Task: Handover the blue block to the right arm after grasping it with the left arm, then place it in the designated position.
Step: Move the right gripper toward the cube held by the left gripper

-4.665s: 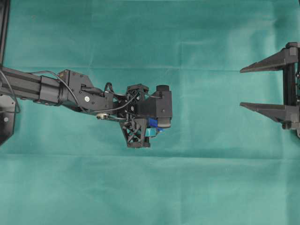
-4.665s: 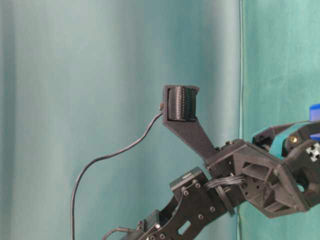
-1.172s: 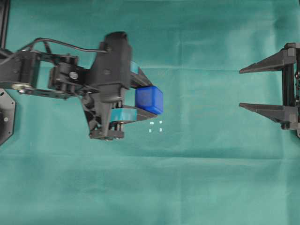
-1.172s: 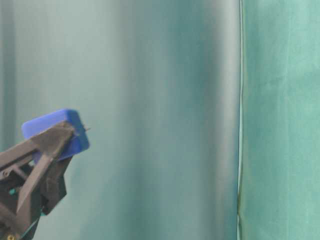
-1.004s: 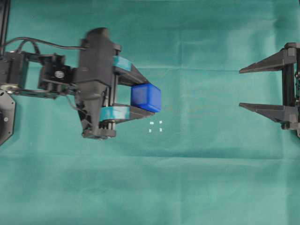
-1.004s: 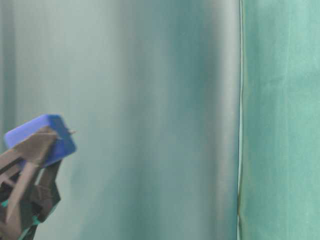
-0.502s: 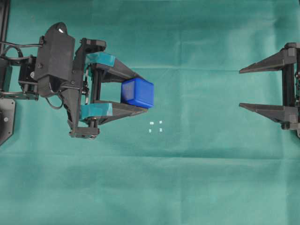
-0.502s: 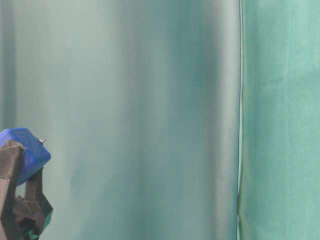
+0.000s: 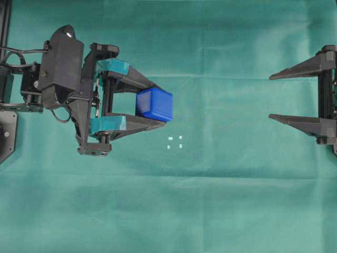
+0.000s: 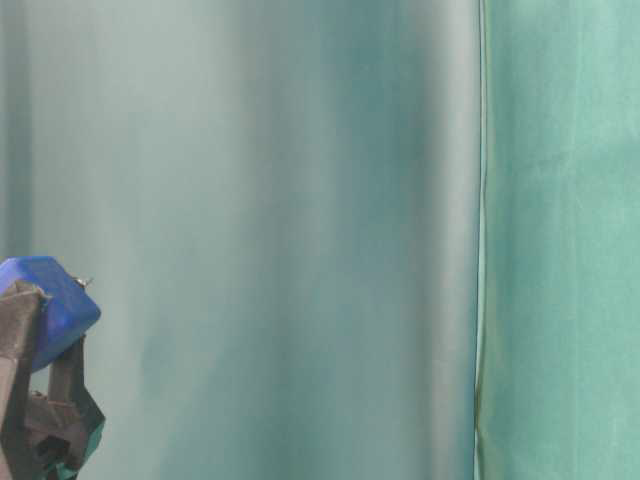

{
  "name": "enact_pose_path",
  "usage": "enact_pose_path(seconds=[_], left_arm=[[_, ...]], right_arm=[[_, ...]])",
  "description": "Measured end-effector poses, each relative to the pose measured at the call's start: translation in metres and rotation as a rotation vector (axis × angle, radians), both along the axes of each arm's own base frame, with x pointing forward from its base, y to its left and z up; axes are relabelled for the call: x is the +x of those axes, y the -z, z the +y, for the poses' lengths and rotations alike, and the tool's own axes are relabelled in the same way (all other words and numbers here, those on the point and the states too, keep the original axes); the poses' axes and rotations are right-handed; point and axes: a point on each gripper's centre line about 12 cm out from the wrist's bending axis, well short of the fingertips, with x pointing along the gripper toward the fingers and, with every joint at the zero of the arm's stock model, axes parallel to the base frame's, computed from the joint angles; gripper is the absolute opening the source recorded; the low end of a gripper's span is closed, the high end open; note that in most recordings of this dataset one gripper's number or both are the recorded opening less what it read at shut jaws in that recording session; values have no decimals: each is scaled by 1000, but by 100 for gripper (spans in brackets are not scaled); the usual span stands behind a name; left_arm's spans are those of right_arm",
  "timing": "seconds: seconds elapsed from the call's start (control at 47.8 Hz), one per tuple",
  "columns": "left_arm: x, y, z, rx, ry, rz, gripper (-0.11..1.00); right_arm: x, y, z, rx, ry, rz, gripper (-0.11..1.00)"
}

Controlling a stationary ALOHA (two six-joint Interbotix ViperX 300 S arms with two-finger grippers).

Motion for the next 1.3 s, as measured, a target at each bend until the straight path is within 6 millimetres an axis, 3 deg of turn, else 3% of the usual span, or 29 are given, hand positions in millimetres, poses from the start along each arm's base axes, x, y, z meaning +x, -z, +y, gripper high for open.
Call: enact_pose_path(seconds=[0.607,1.088,1.297], left_arm=[[0,-1,1,0,-2,-2,46],[0,0,3,-2,-8,0,46],[0,0,4,-2,-11,0,46]], right_arm=[[6,-33,-1,-364,-17,74,94],[7,-38,4,-1104,-78,44,93],[7,-39,7,-1242,-99,26,93]])
